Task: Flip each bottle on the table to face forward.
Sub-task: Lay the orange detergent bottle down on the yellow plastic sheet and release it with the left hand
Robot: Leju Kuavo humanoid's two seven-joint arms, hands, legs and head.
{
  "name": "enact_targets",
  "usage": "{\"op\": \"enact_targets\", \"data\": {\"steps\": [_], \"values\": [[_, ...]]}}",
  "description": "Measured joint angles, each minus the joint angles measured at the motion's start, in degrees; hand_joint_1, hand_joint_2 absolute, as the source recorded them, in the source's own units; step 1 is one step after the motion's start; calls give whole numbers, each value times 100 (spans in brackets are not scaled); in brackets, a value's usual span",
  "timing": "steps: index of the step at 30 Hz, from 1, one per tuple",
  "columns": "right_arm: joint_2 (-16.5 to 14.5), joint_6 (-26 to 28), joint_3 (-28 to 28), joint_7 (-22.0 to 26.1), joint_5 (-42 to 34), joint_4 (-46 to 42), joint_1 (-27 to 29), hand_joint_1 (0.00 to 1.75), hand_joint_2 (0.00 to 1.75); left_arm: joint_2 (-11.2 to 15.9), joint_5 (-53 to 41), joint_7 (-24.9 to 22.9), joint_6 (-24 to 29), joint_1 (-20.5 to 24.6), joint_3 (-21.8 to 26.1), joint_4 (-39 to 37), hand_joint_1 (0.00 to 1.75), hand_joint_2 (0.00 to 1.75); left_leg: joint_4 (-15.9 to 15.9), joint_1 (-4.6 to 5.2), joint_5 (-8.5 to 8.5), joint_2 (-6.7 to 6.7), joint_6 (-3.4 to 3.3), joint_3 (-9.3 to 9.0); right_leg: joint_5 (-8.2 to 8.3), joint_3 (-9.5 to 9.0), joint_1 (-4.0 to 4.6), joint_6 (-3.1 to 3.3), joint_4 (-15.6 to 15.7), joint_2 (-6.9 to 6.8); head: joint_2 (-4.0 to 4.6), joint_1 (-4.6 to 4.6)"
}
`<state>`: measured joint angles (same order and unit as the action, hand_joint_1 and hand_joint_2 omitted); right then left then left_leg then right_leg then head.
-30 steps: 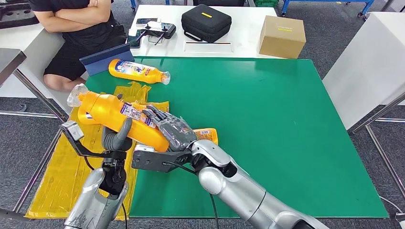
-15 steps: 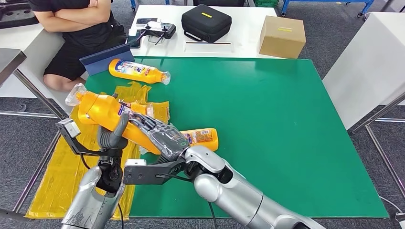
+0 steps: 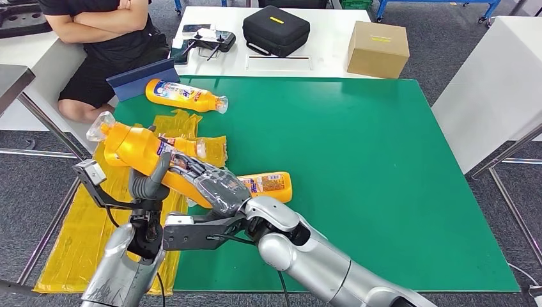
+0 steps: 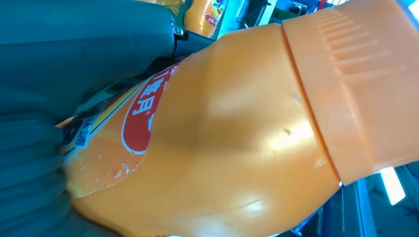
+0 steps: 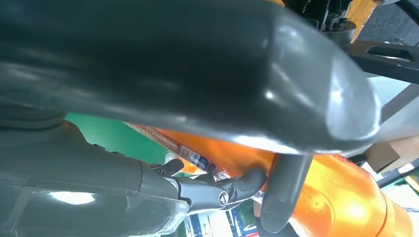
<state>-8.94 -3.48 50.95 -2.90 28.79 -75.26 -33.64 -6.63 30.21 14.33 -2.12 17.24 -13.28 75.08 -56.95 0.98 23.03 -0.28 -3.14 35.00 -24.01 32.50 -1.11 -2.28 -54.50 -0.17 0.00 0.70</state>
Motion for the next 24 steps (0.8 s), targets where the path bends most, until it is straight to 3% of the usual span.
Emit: {"op": "enact_targets", "data": {"steps": [7, 15, 24], "values": [[-10, -6, 36, 62, 2, 42, -2, 0, 0, 3, 342, -26, -173, -29, 116, -4, 175, 175, 0, 0, 0, 0, 0, 1, 0, 0, 0, 0, 0, 0, 0, 0], [-11, -52, 84, 67, -17, 49, -52, 0, 0, 27, 1568, -529, -795, -9, 541, -110, 175, 175, 0, -1, 0, 1, 0, 0, 0, 1, 0, 0, 0, 0, 0, -1], [85, 45, 29, 37, -23, -74, -120, 0, 0, 58, 1662, -591, -840, 55, 820, -253, 175, 175, 0, 0, 0, 0, 0, 0, 0, 1, -1, 0, 0, 0, 0, -1]]}}
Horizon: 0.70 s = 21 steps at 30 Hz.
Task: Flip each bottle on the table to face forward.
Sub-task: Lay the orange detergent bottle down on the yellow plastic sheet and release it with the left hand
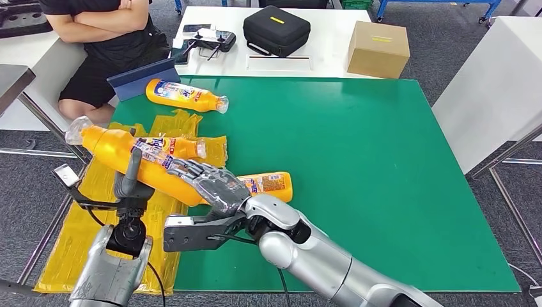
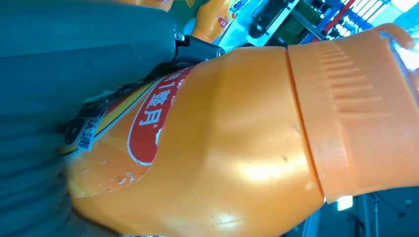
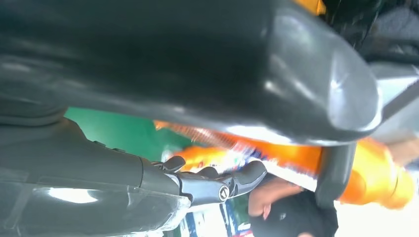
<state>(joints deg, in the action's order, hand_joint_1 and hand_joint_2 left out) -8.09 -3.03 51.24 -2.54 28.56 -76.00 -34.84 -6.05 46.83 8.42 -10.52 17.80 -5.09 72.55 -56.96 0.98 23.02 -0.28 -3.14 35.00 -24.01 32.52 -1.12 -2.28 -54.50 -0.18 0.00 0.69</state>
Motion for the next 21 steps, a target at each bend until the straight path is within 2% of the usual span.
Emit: {"op": "enact_targets", "data": {"steps": [5, 13, 21], "values": [[252, 259, -393, -61, 284, -600, -45, 0, 0, 10, -66, 66, -81, 1, 122, -89, 175, 175, -1, 2, 0, -1, 0, 0, 0, 0, 0, 0, 1, -1, 0, 1], [619, 381, -1141, -50, 604, -1533, 4, 0, 0, 28, -129, 142, -140, -7, 291, -179, 175, 175, -2, 2, 0, 0, 0, 0, 0, 3, 0, -1, 1, 0, 0, 0], [940, 181, -2493, 19, 1157, -2279, 324, 0, 0, 199, -162, 231, -376, 7, 717, -299, 175, 175, -1, 2, 0, 0, 0, 0, 0, 3, 1, -1, 1, 0, 0, 1]]}}
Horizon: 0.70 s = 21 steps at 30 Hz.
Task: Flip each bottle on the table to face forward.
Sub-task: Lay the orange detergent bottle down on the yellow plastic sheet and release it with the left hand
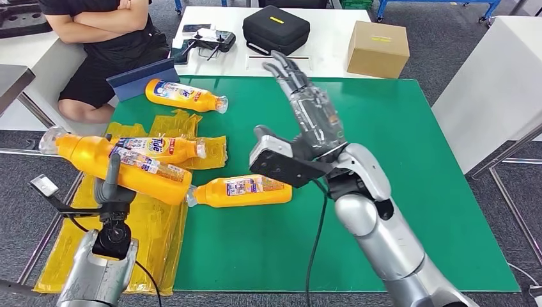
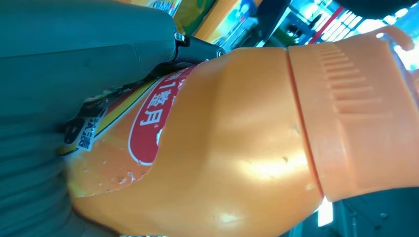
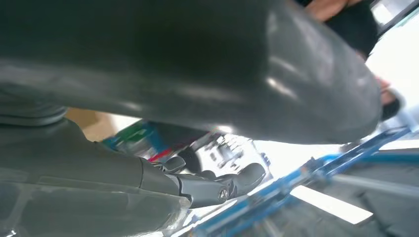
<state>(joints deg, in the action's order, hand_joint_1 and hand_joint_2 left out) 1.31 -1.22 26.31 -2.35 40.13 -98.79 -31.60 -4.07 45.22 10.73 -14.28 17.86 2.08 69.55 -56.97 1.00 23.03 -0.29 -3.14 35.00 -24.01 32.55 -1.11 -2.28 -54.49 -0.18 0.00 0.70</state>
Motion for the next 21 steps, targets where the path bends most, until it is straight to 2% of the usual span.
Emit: {"op": "enact_targets", "data": {"steps": [6, 13, 15, 19, 21], "values": [[222, -102, -804, 164, 433, -48, 567, 0, 0, 327, 22, -148, -169, 359, 478, -320, 175, 175, 0, -1, 0, 0, 0, 0, 1, -1, 1, 0, 0, 0, 0, 0], [366, -184, -1327, 330, 585, -48, 1125, 0, 0, 752, -554, -134, -70, 1184, 1039, -1070, 175, 175, 0, -3, -1, 4, 1, 2, 1, -1, 2, 0, -3, 2, 0, -2], [401, -188, -1403, 361, 581, -48, 1185, 0, 0, 831, -803, -38, 56, 1339, 1130, -1218, 175, 175, 0, -3, -1, 4, 1, 2, 1, -1, 2, 0, -3, 2, 0, -1], [469, -199, -1512, 472, 504, -44, 1265, 0, 0, 1040, -1990, 405, 739, 1625, 1205, -1485, 175, 175, 0, -3, -1, 3, 1, 3, 1, 0, 1, 0, -3, 1, 0, 0], [501, -199, -1547, 505, 488, -42, 1298, 0, 0, 1140, -2293, 499, 896, 1751, 1219, -1588, 175, 175, 0, -2, -1, 1, 1, 4, 1, 0, 1, 0, -3, 0, 0, -1]]}}
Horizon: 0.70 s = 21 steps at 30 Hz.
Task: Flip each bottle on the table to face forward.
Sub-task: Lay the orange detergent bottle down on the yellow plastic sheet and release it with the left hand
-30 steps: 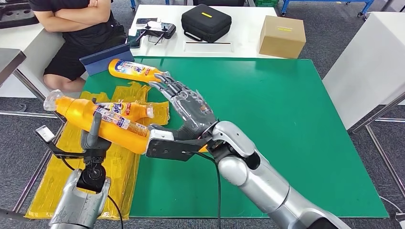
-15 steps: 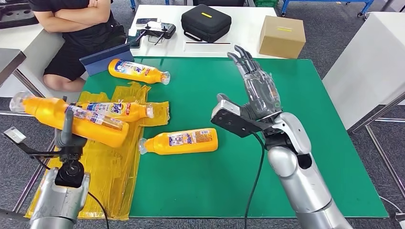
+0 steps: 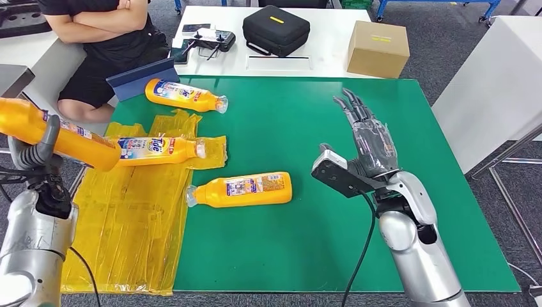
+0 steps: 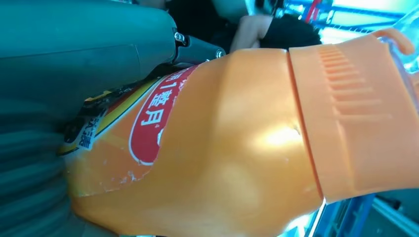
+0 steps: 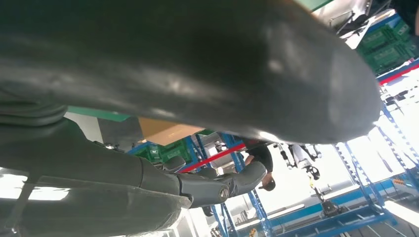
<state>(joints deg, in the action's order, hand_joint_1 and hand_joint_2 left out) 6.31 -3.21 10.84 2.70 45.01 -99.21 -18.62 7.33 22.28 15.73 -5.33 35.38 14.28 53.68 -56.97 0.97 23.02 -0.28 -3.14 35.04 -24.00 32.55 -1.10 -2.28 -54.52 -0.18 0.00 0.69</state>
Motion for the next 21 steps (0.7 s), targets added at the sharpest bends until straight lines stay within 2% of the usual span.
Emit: {"op": "enact_targets", "data": {"steps": [2, 4, 7, 10, 12, 15, 17, 21], "values": [[19, 0, -15, 11, -3, 1, 14, 0, 0, 64, -223, 82, 173, 84, 9, -73, 175, 175, 0, 0, 0, 0, 0, 0, 0, 0, 0, 0, 0, 0, 0, 1], [23, -5, -21, 33, -1, 1, 32, 0, 0, 123, -996, 247, 753, 140, -30, -130, 175, 175, 0, 0, 0, 3, 0, 0, 0, 0, 0, 0, 0, 2, 0, 2], [-3, -23, -24, 91, 37, 5, 96, 0, 0, 259, -3372, 286, 2244, 201, -334, -194, 175, 175, 0, -1, 0, 0, 0, 0, 0, 2, -1, 0, 0, 1, 0, 1], [-62, -65, -24, 113, 66, 68, 70, 0, 0, 381, -6196, -224, 3398, 326, -897, -361, 175, 175, 0, 0, -3, -14, -1, 1, 0, 3, -1, 0, 1, -10, 0, 1], [-94, -104, -27, 126, 63, 155, -33, 0, 0, 414, -7945, -635, 3914, 453, -1340, -600, 175, 175, 0, 2, -5, -16, -1, 2, 0, 0, -1, 0, 1, -11, 0, 1], [-105, -149, -63, 176, 44, 273, -167, 0, 0, 414, -9853, -1147, 4286, 511, -1960, -901, 175, 175, 0, 6, -6, -6, -2, 0, 5, -3, -4, -6, 1, -7, 0, 1], [-95, -177, -118, 218, 33, 312, -193, 0, 0, 410, -10721, -1452, 4339, 424, -2343, -1002, 175, 175, -1, 9, -6, 3, -3, 0, 8, -3, -8, -10, 1, -2, 0, 1], [-66, -199, -208, 264, 21, 335, -194, 0, 0, 410, -11176, -1720, 4340, 195, -2922, -1078, 175, 175, -2, 11, -6, 4, -3, 7, 8, 4, -11, -10, 1, 1, 0, 1]]}}
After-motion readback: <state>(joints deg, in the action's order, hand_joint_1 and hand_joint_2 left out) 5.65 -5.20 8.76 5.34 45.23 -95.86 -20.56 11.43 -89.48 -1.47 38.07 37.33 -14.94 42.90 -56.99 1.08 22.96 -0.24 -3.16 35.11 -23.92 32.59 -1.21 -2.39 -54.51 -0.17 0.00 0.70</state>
